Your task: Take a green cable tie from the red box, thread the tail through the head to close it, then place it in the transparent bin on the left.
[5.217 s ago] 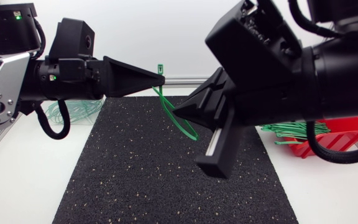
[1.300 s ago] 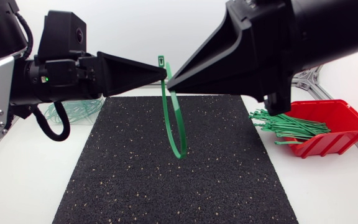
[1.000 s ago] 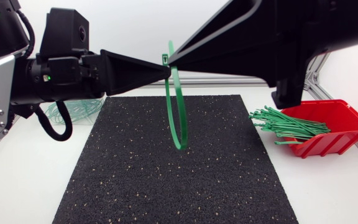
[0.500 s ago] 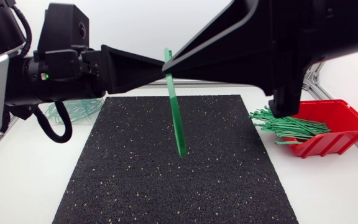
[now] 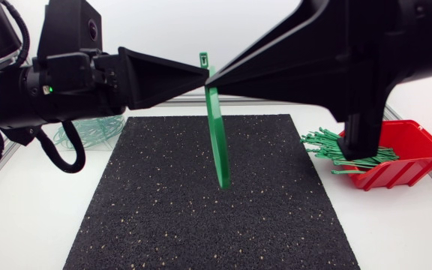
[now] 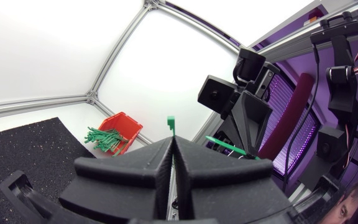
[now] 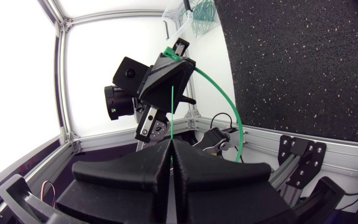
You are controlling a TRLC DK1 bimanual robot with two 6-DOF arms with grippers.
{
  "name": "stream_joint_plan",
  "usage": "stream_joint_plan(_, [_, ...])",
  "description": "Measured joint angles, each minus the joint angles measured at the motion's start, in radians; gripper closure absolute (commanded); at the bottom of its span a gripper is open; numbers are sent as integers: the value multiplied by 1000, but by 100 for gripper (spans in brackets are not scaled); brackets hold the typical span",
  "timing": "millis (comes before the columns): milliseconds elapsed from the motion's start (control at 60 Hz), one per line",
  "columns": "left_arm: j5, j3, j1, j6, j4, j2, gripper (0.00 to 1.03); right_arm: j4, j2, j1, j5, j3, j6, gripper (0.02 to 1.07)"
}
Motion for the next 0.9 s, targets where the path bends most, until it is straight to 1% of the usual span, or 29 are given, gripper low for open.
stream_joint_plan(183, [-18,0,-10,0,3,-6,100,8,2,1,-11,0,50,102])
stream_joint_plan(900, [-21,-13,3,-1,19,-37,100,34,28,14,-33,40,176,102])
